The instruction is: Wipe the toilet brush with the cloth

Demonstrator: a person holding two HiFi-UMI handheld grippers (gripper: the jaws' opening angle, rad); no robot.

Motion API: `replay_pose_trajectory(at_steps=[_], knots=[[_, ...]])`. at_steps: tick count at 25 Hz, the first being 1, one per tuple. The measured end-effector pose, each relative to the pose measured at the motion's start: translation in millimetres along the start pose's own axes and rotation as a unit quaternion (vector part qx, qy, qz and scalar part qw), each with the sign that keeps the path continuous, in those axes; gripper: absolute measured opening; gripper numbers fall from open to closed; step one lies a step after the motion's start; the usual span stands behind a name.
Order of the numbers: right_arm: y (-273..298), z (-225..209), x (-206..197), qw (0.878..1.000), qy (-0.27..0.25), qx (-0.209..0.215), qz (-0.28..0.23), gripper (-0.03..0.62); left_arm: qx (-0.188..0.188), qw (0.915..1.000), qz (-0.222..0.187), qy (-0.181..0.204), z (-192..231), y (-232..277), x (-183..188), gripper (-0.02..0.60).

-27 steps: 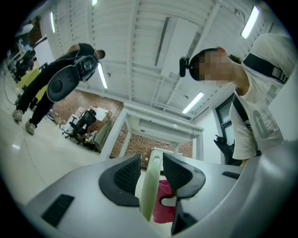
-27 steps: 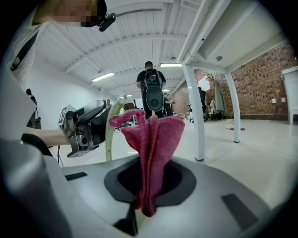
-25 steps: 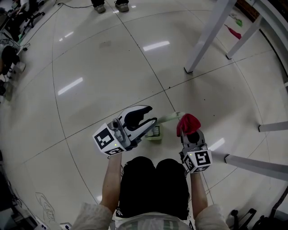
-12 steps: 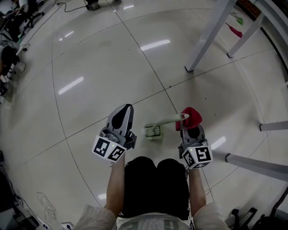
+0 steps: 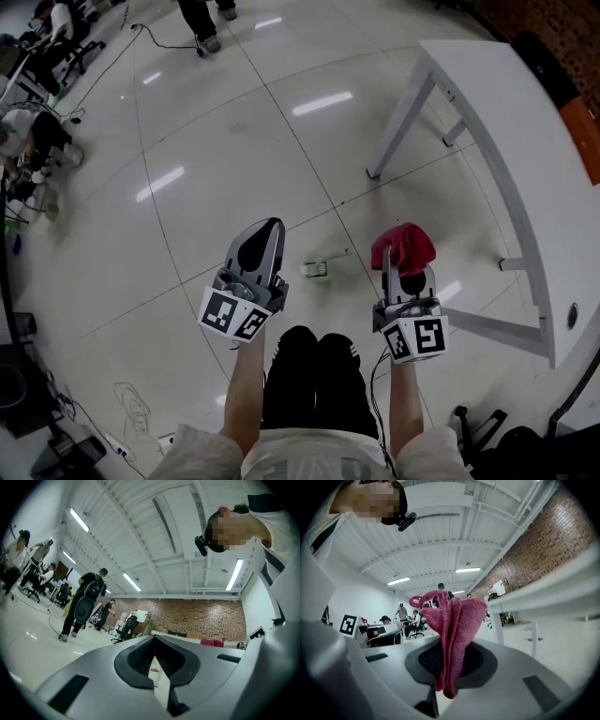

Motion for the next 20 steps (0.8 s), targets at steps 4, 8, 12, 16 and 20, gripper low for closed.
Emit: replay_pose_trajectory(at_steps=[4,8,12,16,20], knots=[[-22,53,179,1.000,0.012,0.001,-0.009,0.031,0.007,1.0000,0.002,-0.002,-57,11,171,0.003],[-44,95,280,1.000,-0.005,0.011,-0.020,0.031,-0.002,0.9995,-0.018,0.027,-95,5,281,0.003],[-70,123,311,0.999,-0.020,0.022,-0.032,0.031,0.005,0.9986,-0.039,0.037,-116,-25,324,0.003],[-95,149,302,0.999,-0.005,0.046,-0.013,0.031,0.006,0.9993,-0.028,0.025,-141,-58,324,0.003],[-133,172,277,0.997,0.005,0.069,0.020,0.031,-0.032,0.9995,-0.010,-0.002,-171,-91,300,0.003]])
Point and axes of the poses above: the fingertips, and each gripper's own axes: y forward along the fingers, z to its left, x out of its top, the point moved 6 cm from there along -y, backward along the fingers, and after that the axes turned 2 degrees about y, right-handed, at the moved point
